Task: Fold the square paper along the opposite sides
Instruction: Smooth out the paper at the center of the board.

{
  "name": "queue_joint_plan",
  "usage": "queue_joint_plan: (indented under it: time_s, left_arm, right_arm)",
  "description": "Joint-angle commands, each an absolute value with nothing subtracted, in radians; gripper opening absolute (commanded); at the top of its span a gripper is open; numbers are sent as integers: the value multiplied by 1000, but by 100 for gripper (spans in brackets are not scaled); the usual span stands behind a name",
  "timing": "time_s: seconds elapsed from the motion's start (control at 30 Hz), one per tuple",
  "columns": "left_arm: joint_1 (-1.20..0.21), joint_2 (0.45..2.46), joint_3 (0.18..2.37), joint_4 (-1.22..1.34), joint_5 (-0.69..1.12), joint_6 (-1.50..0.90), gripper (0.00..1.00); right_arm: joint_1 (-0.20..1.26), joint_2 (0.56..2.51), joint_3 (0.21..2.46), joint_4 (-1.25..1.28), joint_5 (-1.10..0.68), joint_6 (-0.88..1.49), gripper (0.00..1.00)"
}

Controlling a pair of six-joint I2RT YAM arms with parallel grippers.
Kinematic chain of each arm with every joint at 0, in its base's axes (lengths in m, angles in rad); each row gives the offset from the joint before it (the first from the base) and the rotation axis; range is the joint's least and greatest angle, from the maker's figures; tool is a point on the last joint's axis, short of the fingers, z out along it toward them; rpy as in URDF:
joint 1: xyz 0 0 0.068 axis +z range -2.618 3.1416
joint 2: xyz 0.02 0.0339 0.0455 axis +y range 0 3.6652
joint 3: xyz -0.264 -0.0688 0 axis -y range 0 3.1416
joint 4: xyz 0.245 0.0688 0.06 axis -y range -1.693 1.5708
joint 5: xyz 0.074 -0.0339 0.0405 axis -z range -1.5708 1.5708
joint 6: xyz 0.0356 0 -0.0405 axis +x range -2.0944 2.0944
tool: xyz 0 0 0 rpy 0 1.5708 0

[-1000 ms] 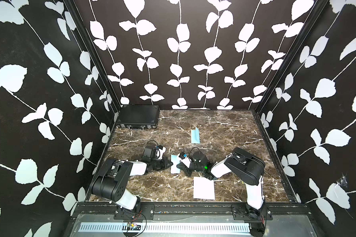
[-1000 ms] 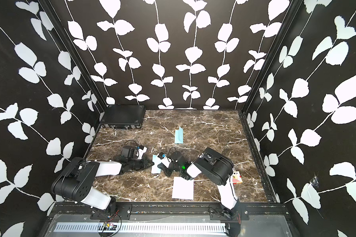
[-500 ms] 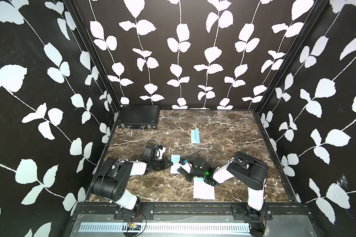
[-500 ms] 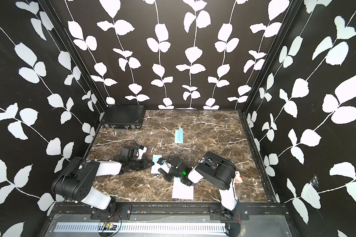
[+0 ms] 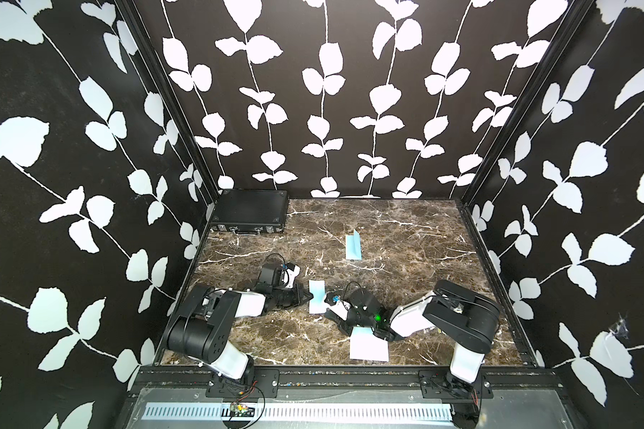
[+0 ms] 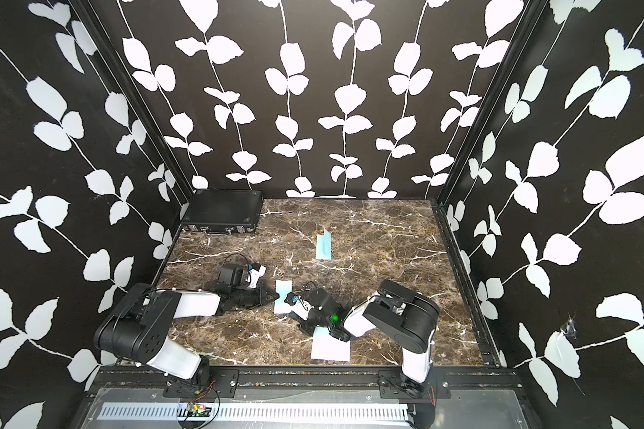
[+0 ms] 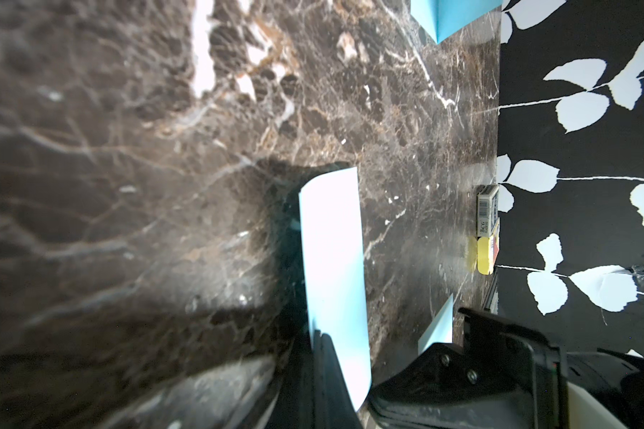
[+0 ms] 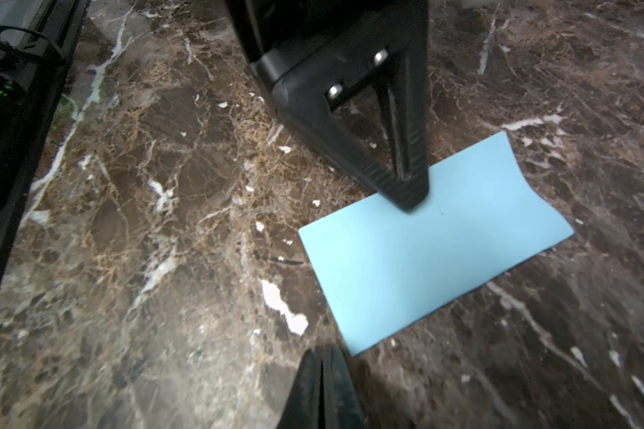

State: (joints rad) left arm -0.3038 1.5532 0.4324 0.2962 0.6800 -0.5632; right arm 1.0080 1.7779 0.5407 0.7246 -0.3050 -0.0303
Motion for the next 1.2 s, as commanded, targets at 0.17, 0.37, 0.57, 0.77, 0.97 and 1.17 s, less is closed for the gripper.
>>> queue_joint_plan:
  time_s: [0.17, 0.37, 0.57, 0.77, 0.97, 1.17]
  left_arm:
    - [-373, 1562, 485, 108, 542, -564, 0]
    - [-470, 1536, 760, -308, 392, -459, 0]
    - [-486, 1617, 1022, -659, 366, -288, 0]
    - [-503, 1765, 1140, -861, 399, -130, 0]
    - [-499, 1813, 1168, -888, 418, -73, 0]
    - [-462, 1864, 1188, -890, 379, -73, 0]
  right_arm:
    - [924, 1608, 530, 603, -353, -35, 9]
    - [849, 1507, 503, 627, -366, -75, 8]
    - [835, 1484, 448, 744, -331, -74, 7]
    - [834, 1517, 471, 796, -322, -60, 7]
    - [833, 1590, 515, 800, -344, -46, 6]
    - [838, 1744, 585, 892, -339, 5, 7]
